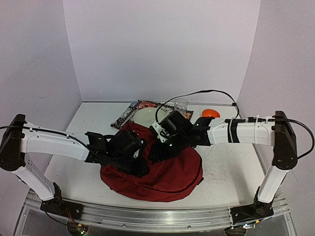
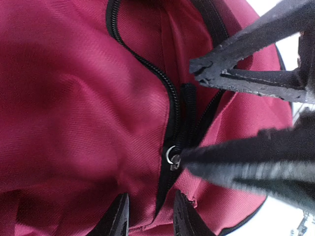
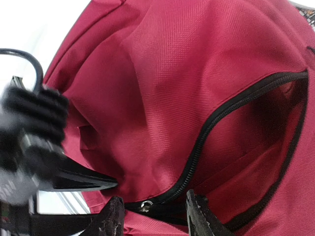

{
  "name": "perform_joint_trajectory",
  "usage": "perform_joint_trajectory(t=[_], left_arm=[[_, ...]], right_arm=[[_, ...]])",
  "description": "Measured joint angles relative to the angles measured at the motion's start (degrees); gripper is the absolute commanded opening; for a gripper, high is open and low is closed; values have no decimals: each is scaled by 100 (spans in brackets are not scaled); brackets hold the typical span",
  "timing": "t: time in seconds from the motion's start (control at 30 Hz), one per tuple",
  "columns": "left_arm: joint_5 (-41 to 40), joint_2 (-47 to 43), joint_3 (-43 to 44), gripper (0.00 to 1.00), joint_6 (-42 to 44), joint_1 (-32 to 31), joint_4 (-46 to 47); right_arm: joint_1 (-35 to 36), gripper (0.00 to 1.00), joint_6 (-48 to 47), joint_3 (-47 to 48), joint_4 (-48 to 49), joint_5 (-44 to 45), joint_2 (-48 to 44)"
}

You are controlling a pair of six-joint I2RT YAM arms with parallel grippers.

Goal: Pack the student bag
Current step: Adjust the lower front pocket of the student bag.

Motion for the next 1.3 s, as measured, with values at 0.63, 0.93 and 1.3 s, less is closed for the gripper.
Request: perform_joint_trajectory(t=[0.63, 0.93, 1.3], left_arm=[[-501, 278, 71, 31, 113, -292, 161], [-541, 280, 71, 29, 125, -312, 159], [-639, 286, 68, 27, 129, -340, 152]], right_arm=[[-35, 47, 167, -842, 243, -36, -189], [-86, 48, 299, -632, 157, -143, -64], [-122, 58, 589, -302, 23, -209, 242]])
